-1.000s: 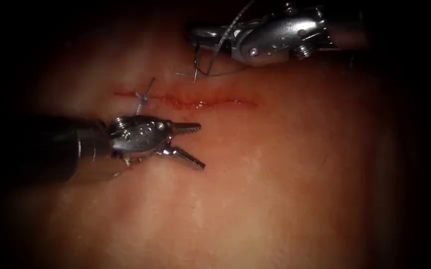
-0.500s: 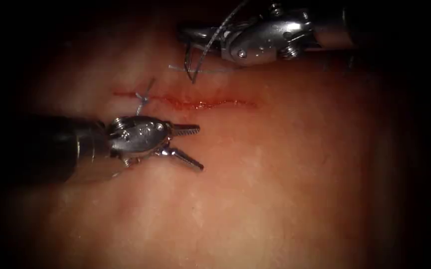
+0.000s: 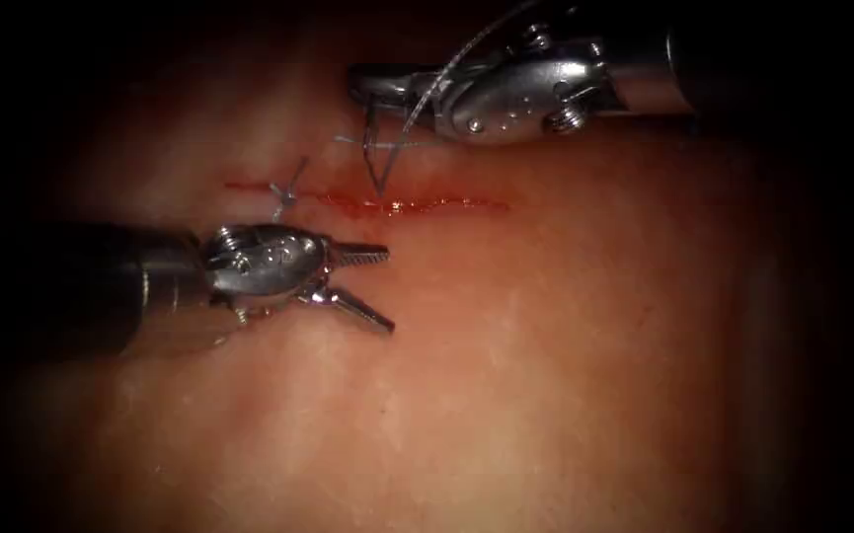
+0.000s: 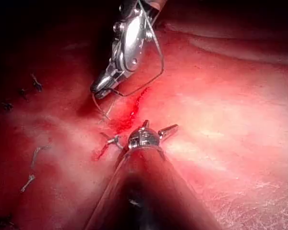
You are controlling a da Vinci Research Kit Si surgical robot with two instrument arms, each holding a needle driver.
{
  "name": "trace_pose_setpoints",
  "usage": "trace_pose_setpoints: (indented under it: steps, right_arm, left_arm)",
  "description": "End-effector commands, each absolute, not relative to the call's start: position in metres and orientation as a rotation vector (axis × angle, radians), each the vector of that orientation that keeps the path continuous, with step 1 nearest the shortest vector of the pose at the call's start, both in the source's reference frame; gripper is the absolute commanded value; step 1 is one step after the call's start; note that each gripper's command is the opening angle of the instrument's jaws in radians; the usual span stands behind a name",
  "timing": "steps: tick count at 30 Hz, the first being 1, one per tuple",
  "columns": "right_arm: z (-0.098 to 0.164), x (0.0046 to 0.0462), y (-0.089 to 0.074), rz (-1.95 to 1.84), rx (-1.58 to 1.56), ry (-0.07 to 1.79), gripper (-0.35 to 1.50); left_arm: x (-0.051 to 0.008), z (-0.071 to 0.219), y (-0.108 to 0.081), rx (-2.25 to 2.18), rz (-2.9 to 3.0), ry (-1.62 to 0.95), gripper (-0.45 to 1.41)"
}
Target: Wound Closure
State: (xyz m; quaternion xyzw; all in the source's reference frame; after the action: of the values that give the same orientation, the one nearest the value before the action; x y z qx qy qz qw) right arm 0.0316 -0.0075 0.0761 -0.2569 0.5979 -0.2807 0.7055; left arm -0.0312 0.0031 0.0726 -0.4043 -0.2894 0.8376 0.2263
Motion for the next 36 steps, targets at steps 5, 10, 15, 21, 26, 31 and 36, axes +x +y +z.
trace_pose_setpoints:
  steps: [5,10,15,21,26,31,36]
  right_arm:
    - [0.0773,0.0325,-0.0082,-0.598,-0.519,1.339,-0.35]
    - [0.077,0.0325,-0.0086,-0.554,-0.474,1.356,-0.35]
    - [0.0771,0.0325,-0.0091,-0.496,-0.421,1.37,-0.35]
    - [0.0771,0.0326,-0.009,-0.432,-0.359,1.389,-0.35]
    - [0.0769,0.0322,-0.0082,-0.401,-0.366,1.381,-0.35]
    - [0.0762,0.0315,-0.0069,-0.352,-0.37,1.399,-0.35]
    - [0.0762,0.0316,-0.0068,-0.314,-0.354,1.406,-0.35]
  left_arm:
    - [-0.0309,0.0738,0.0041,-1.098,2.307,-0.78,0.72]
    - [-0.0307,0.0743,0.0041,-1.082,2.301,-0.785,0.71]
    - [-0.0306,0.0747,0.004,-1.079,2.306,-0.783,0.71]
    - [-0.0305,0.0752,0.004,-1.066,2.304,-0.786,0.71]
    - [-0.0304,0.0758,0.0037,-1.053,2.317,-0.783,0.69]
    - [-0.0304,0.0767,0.0032,-1.033,2.323,-0.783,0.69]
    - [-0.0302,0.0776,0.0032,-1.024,2.322,-0.782,0.69]
